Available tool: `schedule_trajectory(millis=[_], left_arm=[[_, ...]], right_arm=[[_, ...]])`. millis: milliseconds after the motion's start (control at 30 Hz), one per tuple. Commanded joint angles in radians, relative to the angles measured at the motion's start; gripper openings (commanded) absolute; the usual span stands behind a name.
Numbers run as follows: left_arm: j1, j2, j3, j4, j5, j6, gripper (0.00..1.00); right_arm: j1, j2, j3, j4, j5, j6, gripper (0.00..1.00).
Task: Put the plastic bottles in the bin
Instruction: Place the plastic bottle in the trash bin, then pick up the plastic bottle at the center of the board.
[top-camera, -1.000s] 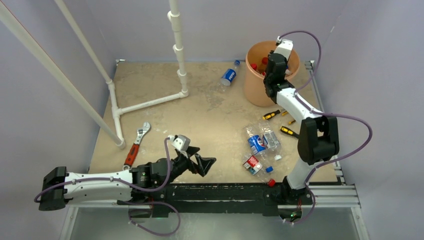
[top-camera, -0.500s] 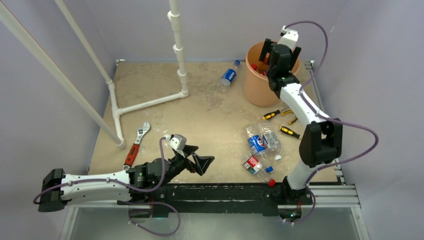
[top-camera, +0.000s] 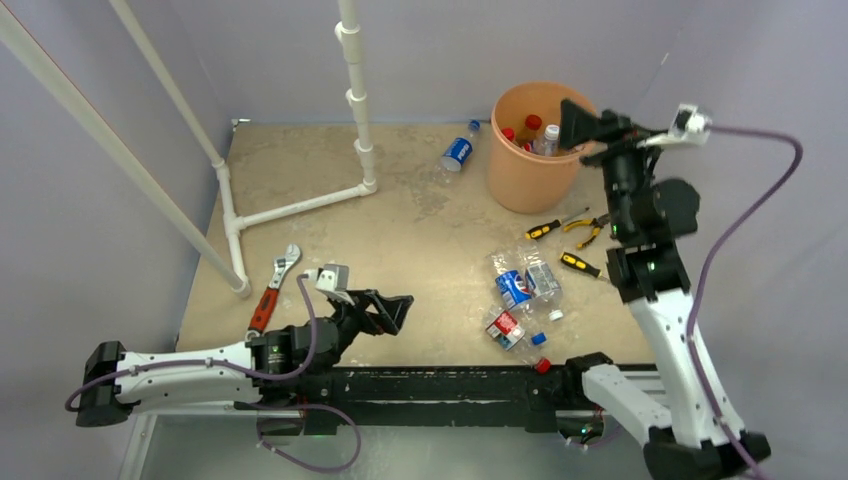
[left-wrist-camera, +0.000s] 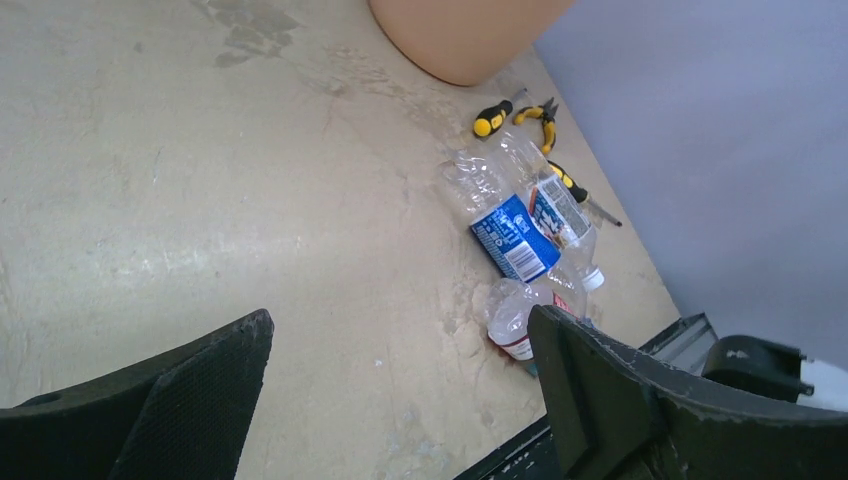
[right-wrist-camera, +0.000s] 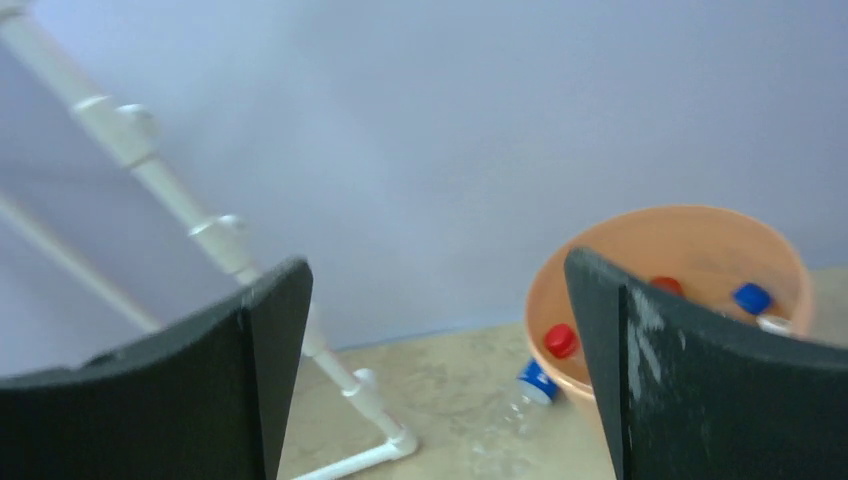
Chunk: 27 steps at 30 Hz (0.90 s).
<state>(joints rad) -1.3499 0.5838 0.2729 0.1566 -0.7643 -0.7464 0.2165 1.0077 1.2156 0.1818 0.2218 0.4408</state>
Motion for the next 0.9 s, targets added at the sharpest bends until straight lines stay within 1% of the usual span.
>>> schedule_trajectory(millis=[0, 100, 167, 267, 367, 433, 467, 567, 633, 667, 767, 867], left_arm=[[-0.003, -0.035, 0.001, -0.081, -0.120, -0.187, 0.99], [-0.003, -0.023, -0.012, -0.079, -0.120, -0.178, 0.99], [-0.003, 0.010, -0.013, -0.053, -0.107, -0.156, 0.99], [-0.003, 0.101, 0.006, 0.033, -0.031, -0.073, 0.99], [-0.003, 0.239, 0.072, 0.078, 0.061, 0.002, 0.98], [-0.003, 0.354, 0.133, 0.070, 0.099, 0.032, 0.96], [-0.004, 0.400, 0.162, 0.064, 0.111, 0.039, 0.96], [-0.004, 0.487, 0.213, 0.061, 0.121, 0.042, 0.95], [-0.004, 0.506, 0.220, 0.074, 0.116, 0.035, 0.95], [-0.004, 0.507, 0.216, 0.081, 0.114, 0.031, 0.95], [-0.003, 0.487, 0.186, 0.110, 0.104, 0.011, 0.95], [-0.002, 0.452, 0.146, 0.125, 0.090, 0.002, 0.95]], right_arm=[[0.001, -0.154, -0.229, -0.019, -0.374, 0.112, 0.98], [0.001, -0.236, -0.320, -0.139, -0.456, 0.109, 0.96], [0.003, -0.290, -0.384, -0.205, -0.477, 0.105, 0.94], [0.002, -0.382, -0.468, -0.293, -0.463, 0.102, 0.93], [0.003, -0.441, -0.554, -0.352, -0.470, 0.122, 0.91], [0.003, -0.452, -0.600, -0.409, -0.412, 0.141, 0.89], [0.003, -0.456, -0.623, -0.436, -0.356, 0.159, 0.89], [0.003, -0.475, -0.662, -0.472, -0.202, 0.260, 0.89], [0.003, -0.483, -0.671, -0.478, -0.085, 0.311, 0.91], [0.003, -0.471, -0.676, -0.473, -0.049, 0.319, 0.92], [0.001, -0.377, -0.680, -0.483, 0.019, 0.342, 0.95], [0.001, -0.239, -0.673, -0.453, 0.020, 0.334, 0.95]])
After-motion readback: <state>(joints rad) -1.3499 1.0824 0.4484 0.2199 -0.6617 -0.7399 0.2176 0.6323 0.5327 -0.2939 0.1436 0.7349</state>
